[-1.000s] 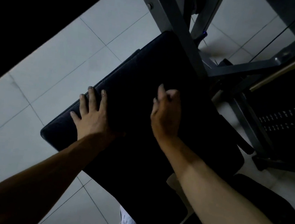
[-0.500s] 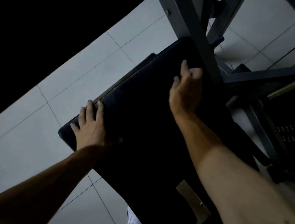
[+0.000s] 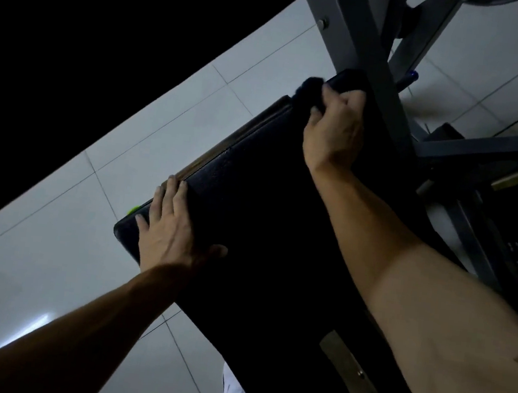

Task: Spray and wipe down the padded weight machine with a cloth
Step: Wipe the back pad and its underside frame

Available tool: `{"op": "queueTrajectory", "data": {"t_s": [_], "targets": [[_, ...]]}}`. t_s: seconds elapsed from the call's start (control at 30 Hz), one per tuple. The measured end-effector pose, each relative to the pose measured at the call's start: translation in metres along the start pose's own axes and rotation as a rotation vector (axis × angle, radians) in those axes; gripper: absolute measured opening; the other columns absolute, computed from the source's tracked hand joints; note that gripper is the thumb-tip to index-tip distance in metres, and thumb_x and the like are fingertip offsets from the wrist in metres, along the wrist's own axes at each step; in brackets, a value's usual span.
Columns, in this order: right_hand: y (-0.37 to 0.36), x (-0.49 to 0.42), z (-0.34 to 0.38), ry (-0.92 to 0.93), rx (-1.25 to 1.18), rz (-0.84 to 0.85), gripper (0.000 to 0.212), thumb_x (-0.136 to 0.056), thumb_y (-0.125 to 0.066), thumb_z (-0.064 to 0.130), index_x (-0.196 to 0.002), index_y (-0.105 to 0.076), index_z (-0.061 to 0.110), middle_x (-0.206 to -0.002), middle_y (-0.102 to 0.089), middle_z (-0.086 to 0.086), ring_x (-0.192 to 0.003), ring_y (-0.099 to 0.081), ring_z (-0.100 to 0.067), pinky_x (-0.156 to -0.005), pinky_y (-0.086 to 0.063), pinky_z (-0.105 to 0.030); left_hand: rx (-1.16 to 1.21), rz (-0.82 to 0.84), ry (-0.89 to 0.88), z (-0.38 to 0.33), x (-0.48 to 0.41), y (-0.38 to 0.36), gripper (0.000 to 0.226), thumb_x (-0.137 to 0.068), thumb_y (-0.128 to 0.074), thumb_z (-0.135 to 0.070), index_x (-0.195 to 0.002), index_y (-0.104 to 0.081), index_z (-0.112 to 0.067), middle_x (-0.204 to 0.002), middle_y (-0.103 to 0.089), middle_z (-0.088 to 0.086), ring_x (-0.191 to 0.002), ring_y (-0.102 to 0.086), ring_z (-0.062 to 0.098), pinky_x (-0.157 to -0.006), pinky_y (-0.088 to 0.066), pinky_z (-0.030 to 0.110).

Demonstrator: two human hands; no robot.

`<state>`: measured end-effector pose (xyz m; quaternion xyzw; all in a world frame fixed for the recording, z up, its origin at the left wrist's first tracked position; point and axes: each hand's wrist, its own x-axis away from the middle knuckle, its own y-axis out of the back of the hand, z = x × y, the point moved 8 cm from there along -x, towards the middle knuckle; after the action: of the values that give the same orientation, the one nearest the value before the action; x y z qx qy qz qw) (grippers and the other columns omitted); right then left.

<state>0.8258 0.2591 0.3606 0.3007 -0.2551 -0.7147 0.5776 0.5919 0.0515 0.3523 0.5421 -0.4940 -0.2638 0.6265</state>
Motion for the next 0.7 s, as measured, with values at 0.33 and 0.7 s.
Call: {"op": "queueTrajectory", "data": {"t_s": [0.33,0.7], "targets": [[-0.083,0.144,0.133,0.669,0.118,0.510,0.026,-0.099,-0.049,0.028,-0.120,-0.062,0.022,-0.119,-0.050,-0.008,-0.108,-0.051,-0.031,-0.074,-0.047,-0.038,0.043,-0.009,0.057,0.006,0.002,-0.001,0.139,-0.062,-0.084,-0.066,-0.161,-0.004,-0.010,-0.171,0.009,0.005,-0.158,0.005,0.024,-0.127,-0.008,0.055],[0.008,0.011,-0.005,0.076,0.153,-0.050,0.039,-0.093,-0.064,0.002,-0.130,-0.066,0.016,-0.129,-0.056,-0.008,-0.115,-0.051,-0.030,-0.102,-0.050,-0.038,-0.031,0.000,0.050,0.005,0.001,0.000,0.145,-0.058,-0.084,-0.071,-0.162,-0.001,-0.014,-0.171,0.006,0.004,-0.157,0.003,0.026,-0.127,-0.008,0.053]]}}
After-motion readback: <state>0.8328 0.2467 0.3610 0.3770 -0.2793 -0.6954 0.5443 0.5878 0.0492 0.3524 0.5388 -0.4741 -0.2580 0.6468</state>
